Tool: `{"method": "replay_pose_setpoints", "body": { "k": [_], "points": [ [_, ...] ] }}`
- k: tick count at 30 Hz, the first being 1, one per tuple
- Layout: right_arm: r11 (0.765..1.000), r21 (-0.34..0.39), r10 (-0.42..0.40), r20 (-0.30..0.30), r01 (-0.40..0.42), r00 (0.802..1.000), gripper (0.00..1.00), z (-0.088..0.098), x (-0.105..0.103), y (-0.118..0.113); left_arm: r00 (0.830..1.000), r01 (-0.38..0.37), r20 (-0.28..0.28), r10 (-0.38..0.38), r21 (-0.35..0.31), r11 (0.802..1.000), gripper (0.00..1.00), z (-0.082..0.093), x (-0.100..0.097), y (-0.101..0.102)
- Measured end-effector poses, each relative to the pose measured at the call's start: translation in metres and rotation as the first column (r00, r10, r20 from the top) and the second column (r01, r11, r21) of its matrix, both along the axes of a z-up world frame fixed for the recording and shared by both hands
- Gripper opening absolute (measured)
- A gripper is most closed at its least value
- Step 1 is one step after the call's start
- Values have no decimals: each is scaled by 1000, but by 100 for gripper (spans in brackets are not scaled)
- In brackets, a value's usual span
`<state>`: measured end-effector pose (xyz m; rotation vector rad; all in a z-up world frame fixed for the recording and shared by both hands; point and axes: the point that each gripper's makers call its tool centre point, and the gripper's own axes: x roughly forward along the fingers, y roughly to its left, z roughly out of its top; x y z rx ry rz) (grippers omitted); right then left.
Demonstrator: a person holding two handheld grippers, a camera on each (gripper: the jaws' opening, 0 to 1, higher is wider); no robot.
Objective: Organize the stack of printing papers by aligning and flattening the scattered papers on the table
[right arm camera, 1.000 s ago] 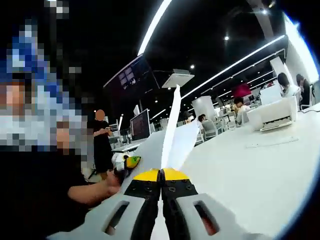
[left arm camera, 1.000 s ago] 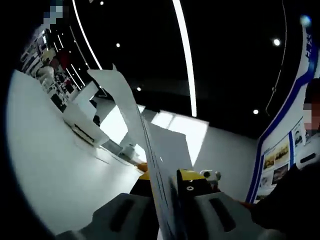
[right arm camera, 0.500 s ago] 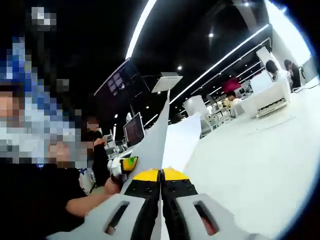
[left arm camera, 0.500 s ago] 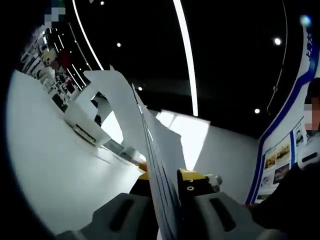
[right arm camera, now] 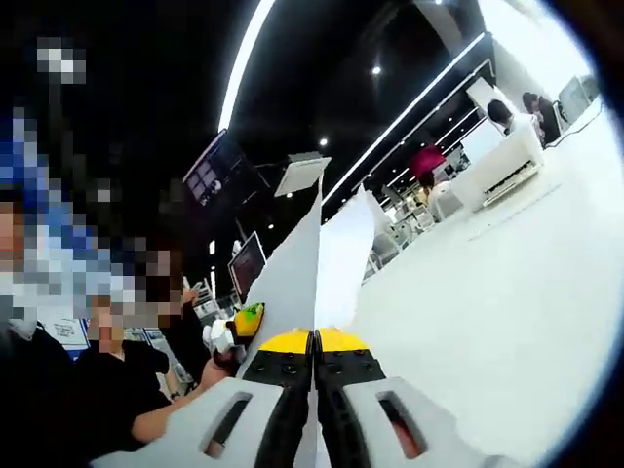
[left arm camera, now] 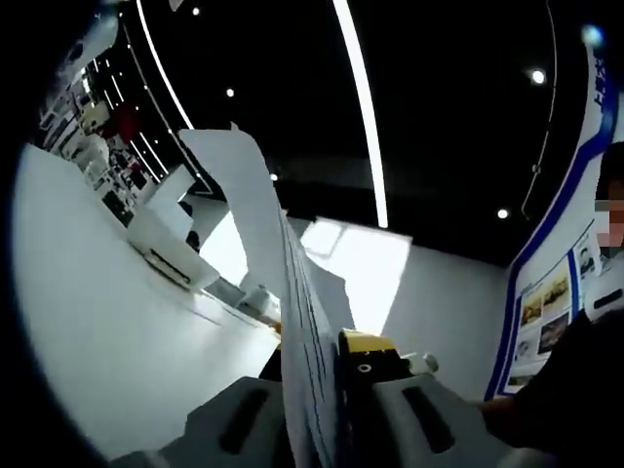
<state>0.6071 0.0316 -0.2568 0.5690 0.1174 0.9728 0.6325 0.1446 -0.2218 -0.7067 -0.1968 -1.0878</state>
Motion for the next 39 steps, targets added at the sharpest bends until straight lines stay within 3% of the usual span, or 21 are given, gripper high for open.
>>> {"method": "replay_pose_setpoints", "body": {
  "k": [7,13,20,25,31,34,39],
  "points": [
    [998,-68,15,27,-13,1000,2,-3,-2,-5,1000,8,25,-8,-1,1000,6,3,-4,1],
    [997,9,-79,37,79,996,14,9,11,-38,999,18,33,-17,-7,1000,6,4,-5,2],
    [999,16,-43,52,43,998,16,29,13,-22,999,19,37,-18,-5,1000,6,5,-6,1],
    [997,-50,-51,75,55,996,18,30,17,-10,999,22,39,-22,-4,1000,6,5,-7,0],
    [994,-69,-73,81,79,994,18,34,21,-7,999,20,39,-19,-5,1000,6,5,-7,0],
    [991,-94,-92,83,100,992,18,30,24,-11,999,18,40,-17,-2,1000,6,5,-6,1],
    [987,-121,-105,21,106,994,22,12,30,-13,999,18,44,-18,0,1000,6,5,-7,0]
  ]
}}
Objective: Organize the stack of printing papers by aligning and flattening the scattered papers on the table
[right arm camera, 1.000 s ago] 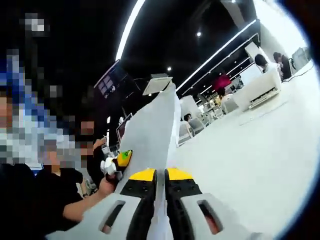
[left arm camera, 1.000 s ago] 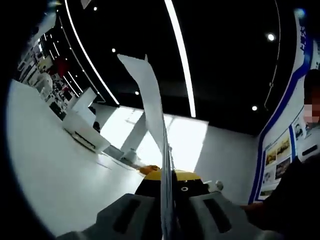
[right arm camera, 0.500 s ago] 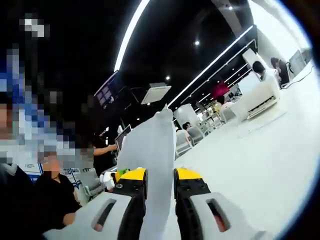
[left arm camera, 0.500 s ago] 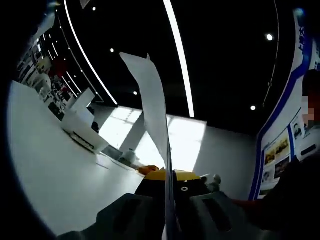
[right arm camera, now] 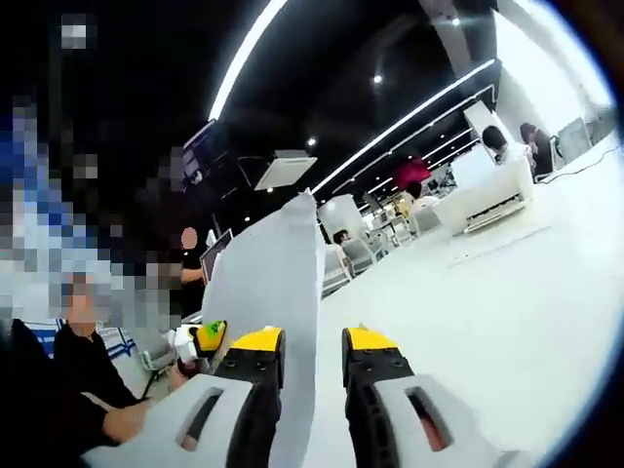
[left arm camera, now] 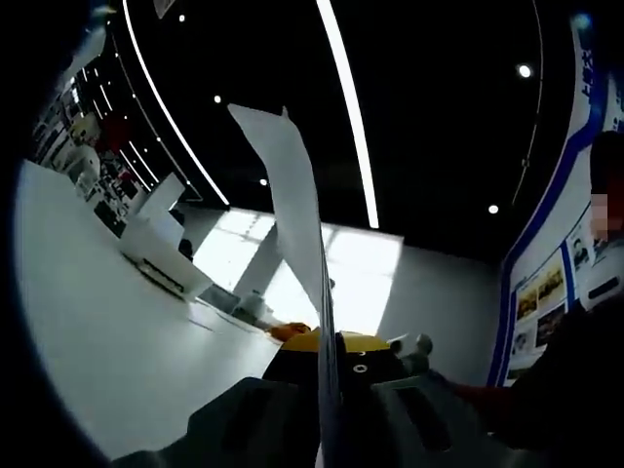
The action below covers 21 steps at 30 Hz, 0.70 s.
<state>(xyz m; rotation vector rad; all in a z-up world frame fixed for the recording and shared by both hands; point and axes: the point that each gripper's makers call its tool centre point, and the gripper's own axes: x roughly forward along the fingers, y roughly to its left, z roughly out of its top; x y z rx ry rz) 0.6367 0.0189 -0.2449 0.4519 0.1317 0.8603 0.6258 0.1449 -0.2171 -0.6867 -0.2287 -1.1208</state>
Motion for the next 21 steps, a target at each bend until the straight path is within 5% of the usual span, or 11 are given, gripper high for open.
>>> {"method": "replay_pose_setpoints", "body": {
  "k": [11,21],
  "points": [
    [996,-58,70,41,-67,997,23,21,-10,26,1000,0,9,0,47,999,8,-4,-1,-7],
    [993,-115,-2,29,5,1000,21,4,-4,17,1000,-27,14,26,41,999,6,-4,1,-2]
  ]
}}
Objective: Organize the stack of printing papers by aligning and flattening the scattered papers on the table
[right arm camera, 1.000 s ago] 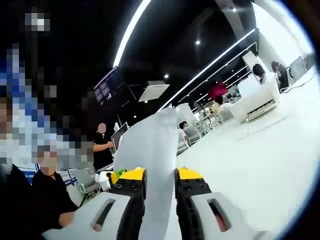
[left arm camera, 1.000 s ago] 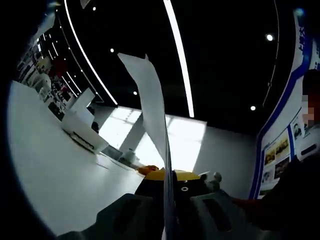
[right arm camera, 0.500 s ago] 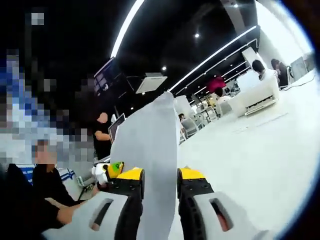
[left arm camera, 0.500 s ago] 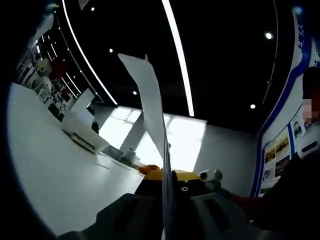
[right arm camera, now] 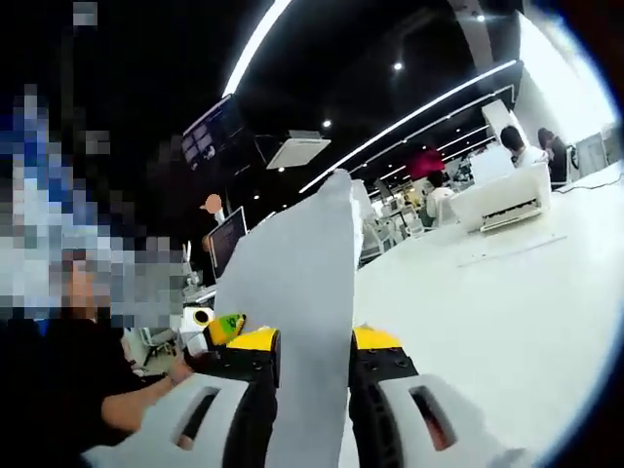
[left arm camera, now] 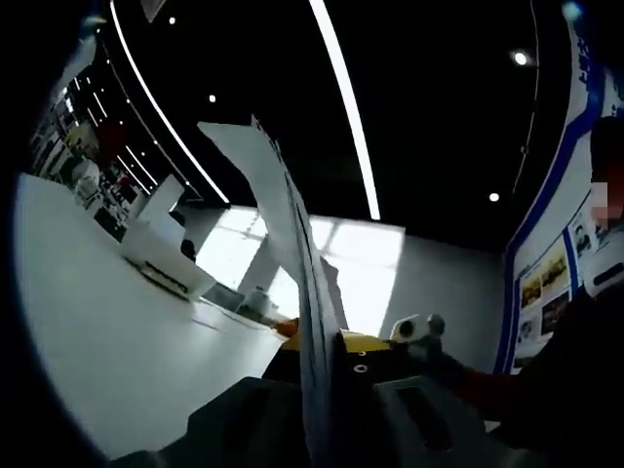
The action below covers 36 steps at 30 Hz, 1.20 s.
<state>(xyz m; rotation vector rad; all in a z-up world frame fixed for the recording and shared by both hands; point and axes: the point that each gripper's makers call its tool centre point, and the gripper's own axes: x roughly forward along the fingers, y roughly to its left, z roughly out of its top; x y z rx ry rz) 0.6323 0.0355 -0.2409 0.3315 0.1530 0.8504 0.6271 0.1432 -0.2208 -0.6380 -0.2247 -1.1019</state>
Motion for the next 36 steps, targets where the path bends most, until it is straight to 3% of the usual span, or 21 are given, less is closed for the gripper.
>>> {"method": "replay_pose_setpoints", "body": {
  "k": [5,13,18,27,32,36],
  "points": [
    [999,33,-14,-5,14,1000,15,-4,-5,-9,1000,-19,-21,18,-41,999,6,1,5,8],
    [1000,7,2,26,-2,1000,0,-4,-10,-5,1000,-18,-19,17,-41,999,7,2,5,8],
    [1000,13,26,45,-27,999,0,3,-13,2,1000,-7,-14,6,-33,999,7,2,3,5],
    [1000,9,18,11,-18,1000,1,-8,-11,-3,1000,2,9,-1,-21,1000,6,3,-1,4],
    [1000,5,-1,-3,1,1000,4,-12,-13,-19,1000,16,10,-16,-31,999,6,5,-3,4],
    [999,14,-43,-6,44,999,5,-12,-12,-48,999,34,1,-34,-35,999,6,5,-4,3]
  ]
}}
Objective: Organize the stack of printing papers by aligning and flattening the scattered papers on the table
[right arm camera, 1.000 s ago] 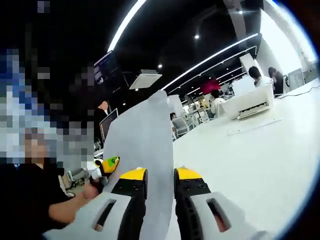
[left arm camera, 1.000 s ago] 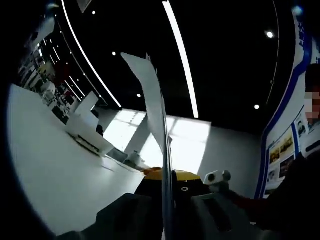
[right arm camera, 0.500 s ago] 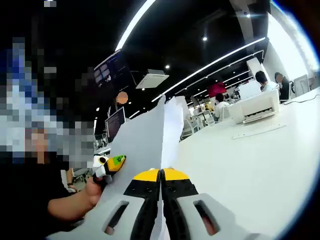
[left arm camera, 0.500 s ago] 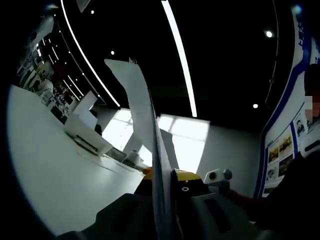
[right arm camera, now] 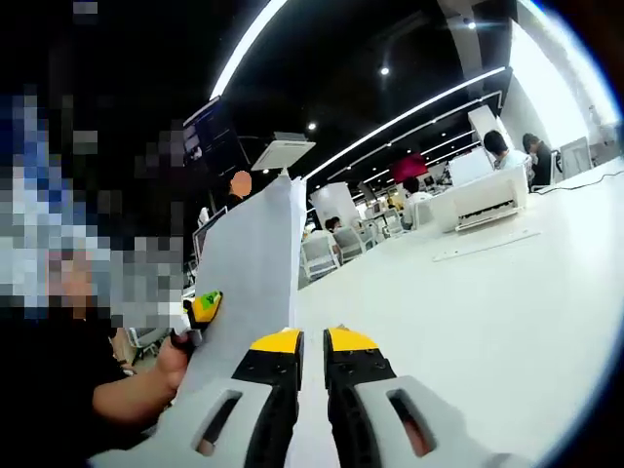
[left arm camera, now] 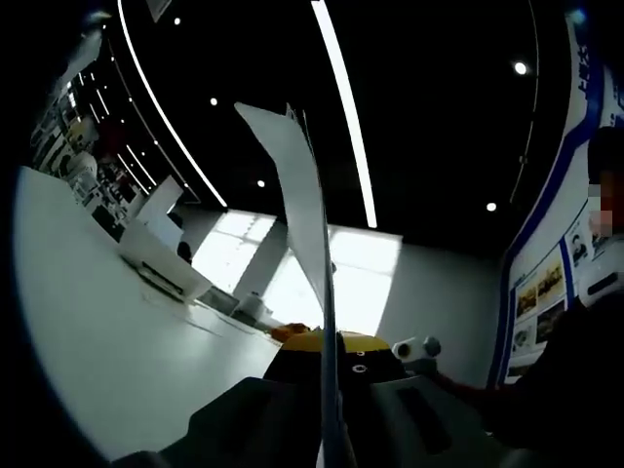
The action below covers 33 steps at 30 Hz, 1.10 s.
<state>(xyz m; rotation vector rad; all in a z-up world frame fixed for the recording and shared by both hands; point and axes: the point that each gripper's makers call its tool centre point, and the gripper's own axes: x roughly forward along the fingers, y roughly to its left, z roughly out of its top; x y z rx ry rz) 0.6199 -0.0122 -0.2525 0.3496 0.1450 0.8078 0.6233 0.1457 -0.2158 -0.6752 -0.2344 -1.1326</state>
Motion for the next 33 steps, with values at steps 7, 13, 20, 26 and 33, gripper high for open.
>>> {"method": "replay_pose_setpoints", "body": {
  "k": [7,13,20,26,33],
  "points": [
    [999,31,-41,30,40,999,9,16,-2,-39,998,3,-62,4,112,994,6,-7,-6,-21],
    [1000,11,-23,119,22,993,16,41,-8,-57,999,29,-52,-10,392,920,6,-9,-21,-44],
    [994,-109,49,202,-27,978,32,68,-20,-64,993,119,-93,-79,598,792,6,1,-30,-54],
    [975,-208,143,291,-84,946,52,104,-31,-49,986,156,-62,-157,688,709,6,39,-40,-59],
    [934,-322,270,345,-157,899,71,133,-43,-23,967,153,-42,-250,882,446,6,53,-52,-54]
  ]
}}
